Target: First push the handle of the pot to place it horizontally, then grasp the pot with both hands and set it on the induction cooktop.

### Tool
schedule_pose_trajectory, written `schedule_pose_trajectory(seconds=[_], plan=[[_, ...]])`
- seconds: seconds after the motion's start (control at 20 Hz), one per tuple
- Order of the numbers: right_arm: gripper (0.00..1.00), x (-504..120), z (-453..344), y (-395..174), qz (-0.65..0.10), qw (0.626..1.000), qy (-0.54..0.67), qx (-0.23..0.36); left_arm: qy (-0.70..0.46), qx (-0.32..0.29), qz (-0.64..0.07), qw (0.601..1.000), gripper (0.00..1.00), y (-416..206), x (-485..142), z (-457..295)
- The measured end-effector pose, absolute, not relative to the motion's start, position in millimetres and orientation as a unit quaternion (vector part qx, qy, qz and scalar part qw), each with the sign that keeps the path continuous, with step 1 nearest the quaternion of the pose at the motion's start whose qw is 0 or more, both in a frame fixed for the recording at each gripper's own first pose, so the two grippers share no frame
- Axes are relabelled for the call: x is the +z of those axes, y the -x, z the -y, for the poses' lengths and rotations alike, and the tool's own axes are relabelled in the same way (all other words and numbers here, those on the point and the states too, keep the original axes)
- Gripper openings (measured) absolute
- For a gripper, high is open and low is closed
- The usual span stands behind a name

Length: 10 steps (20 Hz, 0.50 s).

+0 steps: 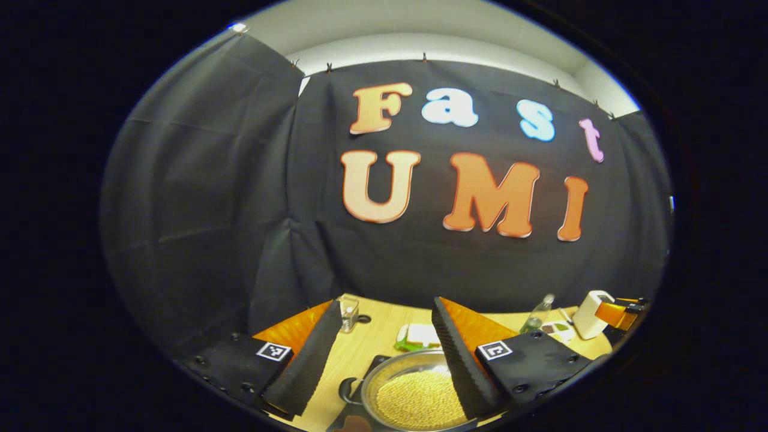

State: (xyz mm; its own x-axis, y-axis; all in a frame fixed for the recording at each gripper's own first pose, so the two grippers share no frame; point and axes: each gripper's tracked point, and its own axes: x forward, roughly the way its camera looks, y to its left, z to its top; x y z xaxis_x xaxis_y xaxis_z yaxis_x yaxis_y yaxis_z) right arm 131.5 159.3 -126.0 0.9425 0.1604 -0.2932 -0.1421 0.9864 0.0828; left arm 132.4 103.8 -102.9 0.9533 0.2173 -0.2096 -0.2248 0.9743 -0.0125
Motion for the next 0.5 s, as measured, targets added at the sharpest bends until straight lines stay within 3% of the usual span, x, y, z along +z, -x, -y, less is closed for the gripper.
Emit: schedule_pose_trajectory(seconds=[0.3,0.5], plan=[[0.95,-33,-126,-99,-0.069,0.994,-0.019,0.081,-0.011,0.076,-0.013,0.997,0.97,-109,-6,-45],[0.95,15,-117,-74,-0.028,0.995,-0.018,0.093,-0.012,0.042,-0.002,0.999,0.97,-87,19,6]])
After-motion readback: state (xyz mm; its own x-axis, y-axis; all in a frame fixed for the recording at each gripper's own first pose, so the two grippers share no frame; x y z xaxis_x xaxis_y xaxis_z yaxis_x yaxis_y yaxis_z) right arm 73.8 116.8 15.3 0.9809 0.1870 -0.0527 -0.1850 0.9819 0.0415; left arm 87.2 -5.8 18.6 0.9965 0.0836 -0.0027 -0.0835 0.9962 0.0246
